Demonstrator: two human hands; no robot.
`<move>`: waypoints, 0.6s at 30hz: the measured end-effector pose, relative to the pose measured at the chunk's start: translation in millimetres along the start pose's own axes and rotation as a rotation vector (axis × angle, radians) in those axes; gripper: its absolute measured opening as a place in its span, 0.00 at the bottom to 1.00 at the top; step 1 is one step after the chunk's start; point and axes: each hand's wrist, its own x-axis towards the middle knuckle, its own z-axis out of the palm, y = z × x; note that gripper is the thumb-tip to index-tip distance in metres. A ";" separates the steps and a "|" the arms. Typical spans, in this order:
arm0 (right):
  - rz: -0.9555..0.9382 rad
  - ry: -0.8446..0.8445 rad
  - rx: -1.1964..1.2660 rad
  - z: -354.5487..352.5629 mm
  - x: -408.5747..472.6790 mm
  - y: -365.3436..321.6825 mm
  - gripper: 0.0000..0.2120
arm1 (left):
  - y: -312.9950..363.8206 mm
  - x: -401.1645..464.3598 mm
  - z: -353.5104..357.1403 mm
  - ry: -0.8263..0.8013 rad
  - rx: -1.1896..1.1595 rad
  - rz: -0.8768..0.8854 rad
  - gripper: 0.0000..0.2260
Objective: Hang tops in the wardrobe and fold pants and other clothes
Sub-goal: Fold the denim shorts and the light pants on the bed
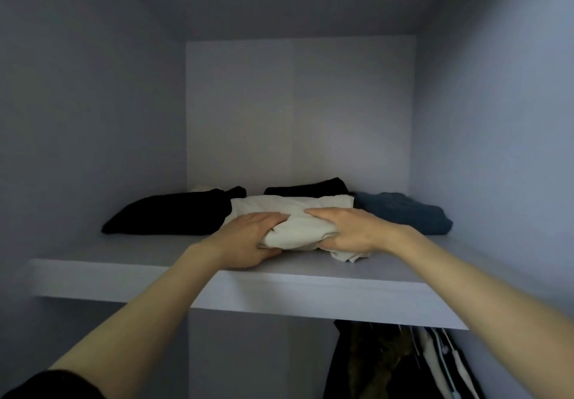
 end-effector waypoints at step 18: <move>0.257 0.102 0.281 31.1 -48.3 -43.9 0.22 | 22.7 -18.2 13.4 0.004 -0.211 -0.159 0.23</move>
